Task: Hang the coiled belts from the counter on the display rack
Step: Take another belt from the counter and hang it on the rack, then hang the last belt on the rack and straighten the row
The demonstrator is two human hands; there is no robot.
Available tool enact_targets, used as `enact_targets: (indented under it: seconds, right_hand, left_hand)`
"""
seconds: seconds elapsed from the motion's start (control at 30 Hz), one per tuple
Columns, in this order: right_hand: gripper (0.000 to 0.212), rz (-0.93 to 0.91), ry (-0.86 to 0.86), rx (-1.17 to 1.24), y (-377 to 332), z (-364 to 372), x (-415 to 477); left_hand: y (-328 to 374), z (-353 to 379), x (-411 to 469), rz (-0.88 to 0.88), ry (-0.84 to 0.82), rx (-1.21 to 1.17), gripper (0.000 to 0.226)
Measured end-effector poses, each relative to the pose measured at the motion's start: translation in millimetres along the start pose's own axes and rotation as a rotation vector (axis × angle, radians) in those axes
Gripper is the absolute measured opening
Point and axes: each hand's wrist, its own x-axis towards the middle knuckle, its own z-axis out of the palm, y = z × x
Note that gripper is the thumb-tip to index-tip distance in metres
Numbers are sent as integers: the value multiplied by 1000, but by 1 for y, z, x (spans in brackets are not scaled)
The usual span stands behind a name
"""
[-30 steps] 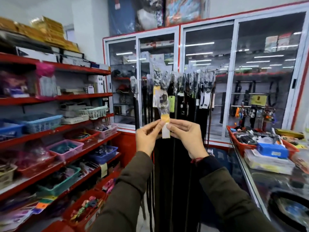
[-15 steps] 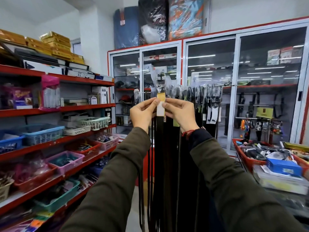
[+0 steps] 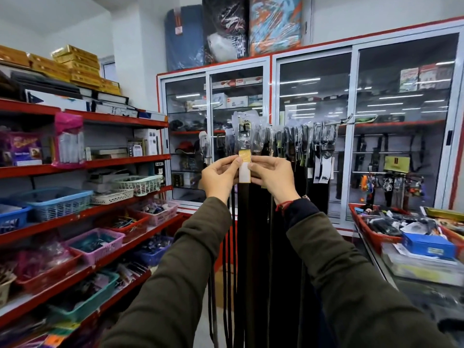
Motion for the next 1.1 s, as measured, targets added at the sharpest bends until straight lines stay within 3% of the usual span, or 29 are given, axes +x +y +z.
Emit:
enact_targets:
  seconds: [0.07,0.2,0.37,0.6,0.83,1.1]
  right_hand:
    - [22,-109,85,-178,13,-4,-2]
    - [25,-391,201,-485,44,-26,-21]
    - [38,-443,252,-740,87,-76,-56]
    - [44,-304,272,-1036,122,-181,-114]
    - [46,-40,312,-1134,142,-297,-183]
    - [77,452,281,-1426,159,-441,-265]
  left_hand:
    - [-11,3,-5,141,18,185,19]
    - [-38,13,-34,396,15,544,41]
    - [-84,31,-85,577,-69,946,54]
    - [-155,75,-166,517,-288,935,50]
    - [-223,131,-252,393,-548,878,49]
    - [-290,215,-338,237,-988,870,50]
